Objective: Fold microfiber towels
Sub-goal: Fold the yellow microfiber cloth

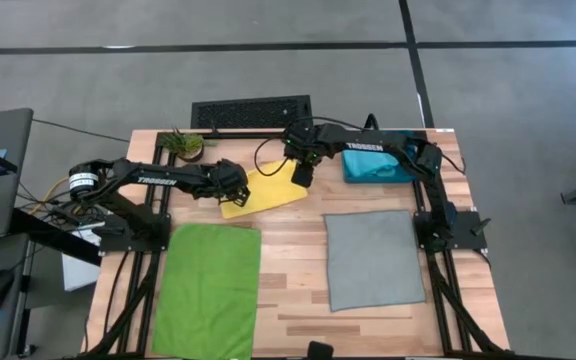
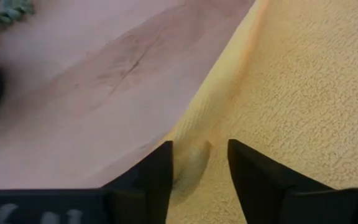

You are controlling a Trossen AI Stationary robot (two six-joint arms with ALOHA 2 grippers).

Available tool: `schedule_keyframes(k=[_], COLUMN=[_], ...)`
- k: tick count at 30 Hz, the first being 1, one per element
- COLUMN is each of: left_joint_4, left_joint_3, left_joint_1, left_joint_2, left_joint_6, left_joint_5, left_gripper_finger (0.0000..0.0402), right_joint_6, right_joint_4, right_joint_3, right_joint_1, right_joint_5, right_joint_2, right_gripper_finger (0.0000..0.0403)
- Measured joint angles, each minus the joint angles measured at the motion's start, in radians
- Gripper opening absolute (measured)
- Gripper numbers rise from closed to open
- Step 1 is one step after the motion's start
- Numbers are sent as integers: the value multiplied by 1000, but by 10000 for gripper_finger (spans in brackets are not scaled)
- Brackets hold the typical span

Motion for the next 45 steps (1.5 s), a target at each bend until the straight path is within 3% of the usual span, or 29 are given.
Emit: schedule_keyframes(k=[5, 11, 17, 20, 29, 45], left_joint_4=[-34, -81, -207, -292, -342, -346], left_joint_3=[36, 99, 115, 115, 114, 114], left_joint_1=[-1, -32, -133, -208, -385, -401], left_joint_2=[-10, -72, -185, -220, -213, -210], left_joint_6=[8, 52, 52, 31, -63, -107], left_joint_5=[-1, -4, -4, -4, -39, -49], left_gripper_finger=[169, 169, 169, 169, 169, 169], right_joint_6=[-23, -188, -428, -472, -497, -573], right_joint_4=[-5, -45, -124, -122, 90, 301], right_joint_3=[12, 14, 6, -20, -156, -337], right_joint_1=[-2, 40, 141, 182, 215, 181], right_joint_5=[0, -6, -39, -69, -71, -70], right_joint_2=[-9, -85, -118, -118, -118, -117], right_gripper_finger=[217, 223, 219, 217, 215, 215])
